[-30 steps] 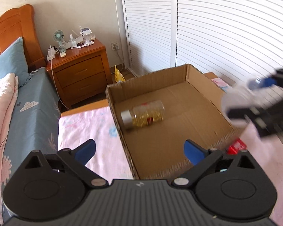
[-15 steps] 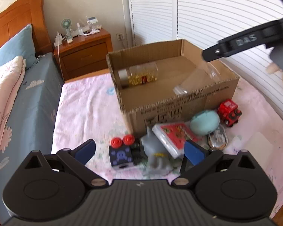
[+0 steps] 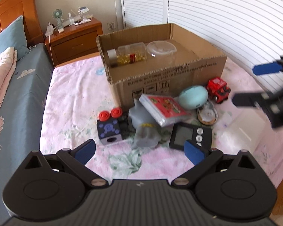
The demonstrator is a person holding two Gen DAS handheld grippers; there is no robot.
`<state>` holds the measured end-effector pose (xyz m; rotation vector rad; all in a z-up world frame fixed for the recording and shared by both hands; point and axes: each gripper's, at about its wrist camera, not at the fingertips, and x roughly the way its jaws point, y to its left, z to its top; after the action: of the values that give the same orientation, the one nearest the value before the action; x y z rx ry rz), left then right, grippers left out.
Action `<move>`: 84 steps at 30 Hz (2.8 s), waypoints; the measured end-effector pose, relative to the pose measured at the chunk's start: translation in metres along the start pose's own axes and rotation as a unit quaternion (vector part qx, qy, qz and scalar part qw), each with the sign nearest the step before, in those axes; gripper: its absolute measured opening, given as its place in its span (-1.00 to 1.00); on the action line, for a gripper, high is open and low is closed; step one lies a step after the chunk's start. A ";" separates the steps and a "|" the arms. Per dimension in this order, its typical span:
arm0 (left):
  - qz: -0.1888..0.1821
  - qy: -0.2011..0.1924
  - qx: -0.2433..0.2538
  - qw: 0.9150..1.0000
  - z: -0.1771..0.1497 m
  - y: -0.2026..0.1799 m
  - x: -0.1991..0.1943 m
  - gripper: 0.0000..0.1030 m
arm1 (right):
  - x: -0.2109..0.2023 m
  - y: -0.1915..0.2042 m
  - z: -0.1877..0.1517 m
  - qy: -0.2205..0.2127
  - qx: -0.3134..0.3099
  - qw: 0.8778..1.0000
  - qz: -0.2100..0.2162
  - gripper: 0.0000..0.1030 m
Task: Organize rigid objects
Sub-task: 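Withdraw both tools from the box back toward the remaining objects, then grasp the black digital timer with the left tool while the right tool approaches the white box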
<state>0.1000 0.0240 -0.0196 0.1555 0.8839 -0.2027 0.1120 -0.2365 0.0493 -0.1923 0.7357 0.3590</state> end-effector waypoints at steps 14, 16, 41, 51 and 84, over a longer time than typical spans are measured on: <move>-0.008 0.009 0.021 1.000 -0.021 -0.020 0.009 0.94 | 0.005 0.007 -0.070 0.034 0.010 0.999 0.002 1.00; -0.016 0.009 0.029 0.999 -0.022 -0.026 0.011 0.94 | 0.009 0.005 -0.074 0.037 0.016 0.999 0.003 1.00; -0.116 0.018 0.094 0.989 -0.027 -0.071 0.049 0.99 | 0.024 -0.039 -0.099 0.035 0.061 0.997 -0.042 1.00; -0.117 -0.005 0.087 0.989 -0.017 -0.068 0.063 0.99 | 0.025 -0.039 -0.099 0.030 0.055 0.997 -0.037 1.00; -0.127 0.005 0.102 0.987 -0.042 -0.044 0.032 0.35 | 0.023 -0.037 -0.100 0.031 0.054 0.997 -0.039 1.00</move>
<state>0.0783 -0.0136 -0.0732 0.2347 0.8911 -0.5319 0.0801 -0.2943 -0.0374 -0.1295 0.8047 0.2387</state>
